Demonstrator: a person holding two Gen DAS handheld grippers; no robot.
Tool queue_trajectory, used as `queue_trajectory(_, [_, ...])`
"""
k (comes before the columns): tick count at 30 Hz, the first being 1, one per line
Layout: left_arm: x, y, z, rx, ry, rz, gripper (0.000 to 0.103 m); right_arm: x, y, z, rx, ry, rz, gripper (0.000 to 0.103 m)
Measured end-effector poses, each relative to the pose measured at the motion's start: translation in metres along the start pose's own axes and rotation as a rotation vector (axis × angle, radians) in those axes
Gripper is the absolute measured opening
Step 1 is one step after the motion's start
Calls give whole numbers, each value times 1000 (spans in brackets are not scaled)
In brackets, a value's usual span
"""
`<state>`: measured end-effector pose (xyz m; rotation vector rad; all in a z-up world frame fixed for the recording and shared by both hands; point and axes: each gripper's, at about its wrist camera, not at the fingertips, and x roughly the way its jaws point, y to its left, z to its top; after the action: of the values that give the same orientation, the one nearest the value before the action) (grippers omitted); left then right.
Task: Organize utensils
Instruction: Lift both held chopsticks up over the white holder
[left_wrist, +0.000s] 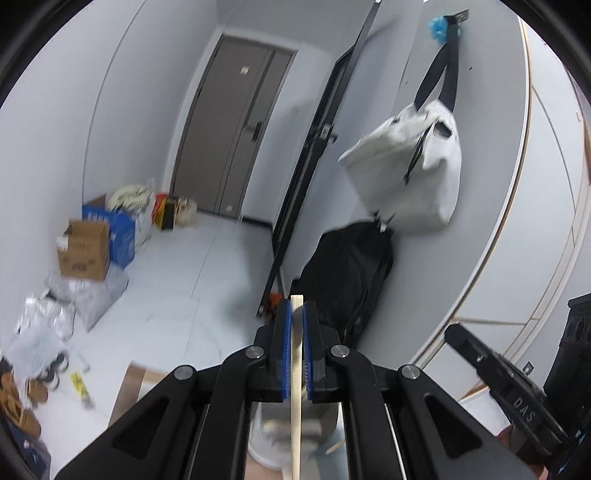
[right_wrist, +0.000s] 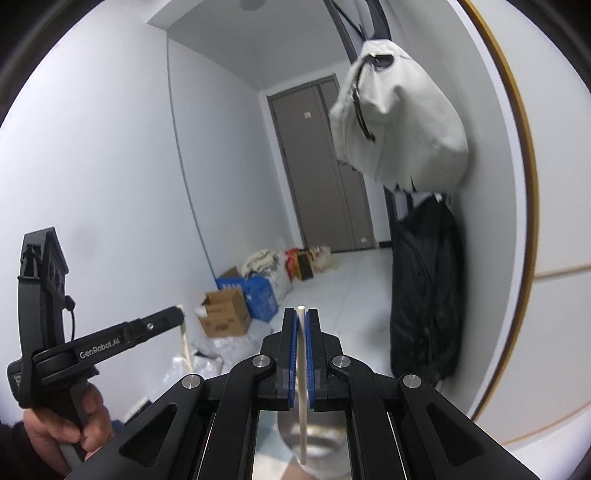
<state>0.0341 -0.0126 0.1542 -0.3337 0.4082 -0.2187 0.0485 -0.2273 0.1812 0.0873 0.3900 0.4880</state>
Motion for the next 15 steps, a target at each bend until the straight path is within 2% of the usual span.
queue_trajectory(3, [12, -11, 14, 34, -36, 15, 2, 10, -1, 15, -10, -13, -2, 3])
queue_trajectory(11, [41, -12, 22, 110, -94, 24, 2, 43, -1, 35, -35, -28, -12, 3])
queue_trajectory(15, [54, -5, 23, 96, -89, 21, 2, 59, -7, 36, -31, -20, -10, 3])
